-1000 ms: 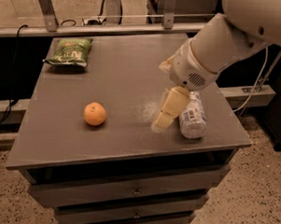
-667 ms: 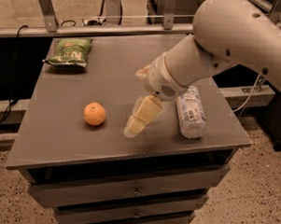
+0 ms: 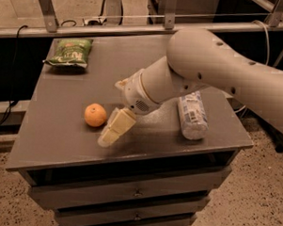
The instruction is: Pick orange
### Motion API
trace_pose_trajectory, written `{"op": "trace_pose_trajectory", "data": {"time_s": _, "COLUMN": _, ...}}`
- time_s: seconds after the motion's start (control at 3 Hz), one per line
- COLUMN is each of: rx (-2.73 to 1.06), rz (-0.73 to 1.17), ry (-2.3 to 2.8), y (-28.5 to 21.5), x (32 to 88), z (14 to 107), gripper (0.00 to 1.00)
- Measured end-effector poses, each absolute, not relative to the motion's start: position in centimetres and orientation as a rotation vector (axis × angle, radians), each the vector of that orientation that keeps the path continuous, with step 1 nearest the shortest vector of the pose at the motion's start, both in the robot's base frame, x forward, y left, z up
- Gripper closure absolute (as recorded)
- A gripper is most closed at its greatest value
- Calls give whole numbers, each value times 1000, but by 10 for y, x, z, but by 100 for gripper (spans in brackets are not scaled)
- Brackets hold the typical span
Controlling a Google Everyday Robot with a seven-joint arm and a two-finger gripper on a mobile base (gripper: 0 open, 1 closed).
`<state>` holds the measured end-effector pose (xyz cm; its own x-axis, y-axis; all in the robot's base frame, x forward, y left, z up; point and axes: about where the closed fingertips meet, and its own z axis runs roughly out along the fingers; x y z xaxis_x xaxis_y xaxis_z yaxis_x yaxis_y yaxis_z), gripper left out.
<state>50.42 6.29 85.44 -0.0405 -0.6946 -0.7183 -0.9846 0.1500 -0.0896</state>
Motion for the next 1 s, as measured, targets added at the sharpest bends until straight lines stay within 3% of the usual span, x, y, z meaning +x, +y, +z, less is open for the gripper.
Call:
{"op": "trace_pose_trajectory", "data": {"time_s": 0.33, "rx": -1569, "rz": 629, "ry": 1792, "y": 83, "x": 503, "z": 844, "gripper": 0}}
{"op": "trace_pose_trajectory", "data": {"time_s": 0.67, "rx": -1547, "rz": 663, "ry": 1784, "y": 102, "x": 502, "z": 843, "gripper": 18}}
{"op": "trace_pose_trajectory", "data": {"time_s": 1.0, "rx": -1530, "rz": 674, "ry": 1780, "y": 111, "x": 504, "z": 844, "gripper": 42}}
